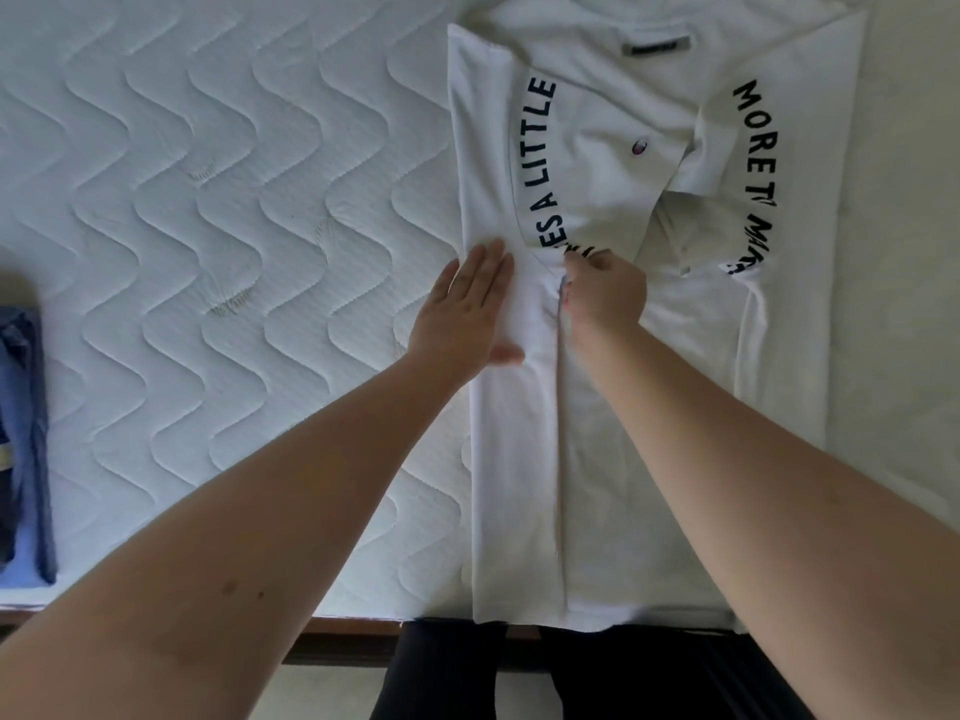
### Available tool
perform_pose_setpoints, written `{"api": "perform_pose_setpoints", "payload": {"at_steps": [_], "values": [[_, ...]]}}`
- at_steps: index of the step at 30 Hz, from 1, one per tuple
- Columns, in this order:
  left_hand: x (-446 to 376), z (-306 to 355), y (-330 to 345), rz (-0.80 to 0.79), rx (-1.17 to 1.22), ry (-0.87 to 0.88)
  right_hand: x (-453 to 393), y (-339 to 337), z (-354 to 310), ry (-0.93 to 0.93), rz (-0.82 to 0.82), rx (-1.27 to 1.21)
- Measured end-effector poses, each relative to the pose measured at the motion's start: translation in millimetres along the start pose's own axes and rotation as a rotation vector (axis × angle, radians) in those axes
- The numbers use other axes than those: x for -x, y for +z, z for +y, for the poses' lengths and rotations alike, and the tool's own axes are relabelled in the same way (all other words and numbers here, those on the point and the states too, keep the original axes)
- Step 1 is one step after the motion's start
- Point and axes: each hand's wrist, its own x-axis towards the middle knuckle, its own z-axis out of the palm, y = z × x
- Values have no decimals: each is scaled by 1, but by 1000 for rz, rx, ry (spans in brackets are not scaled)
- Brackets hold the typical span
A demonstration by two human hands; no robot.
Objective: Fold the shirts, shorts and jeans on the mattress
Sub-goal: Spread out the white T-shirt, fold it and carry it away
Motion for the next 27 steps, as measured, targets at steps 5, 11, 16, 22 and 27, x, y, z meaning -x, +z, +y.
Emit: {"api": "perform_pose_setpoints", "payload": {"at_steps": [5, 11, 16, 22, 27], "values": [[-4, 3, -3, -48, -35, -15, -10, -15, 11, -162, -31, 249], [-9, 5, -5, -50, -33, 28, -28, -18, 4, -211, -77, 401], [-14, 2, -18, -26, -26, 79, -22, -24, -2, -425, 8, 727], [-41, -30, -44, 127, 233, 218, -34, -4, -18, -856, -1, 825], [-84, -70, -66, 283, 348, 161, -63, 23, -49, -1039, -32, 953]]}}
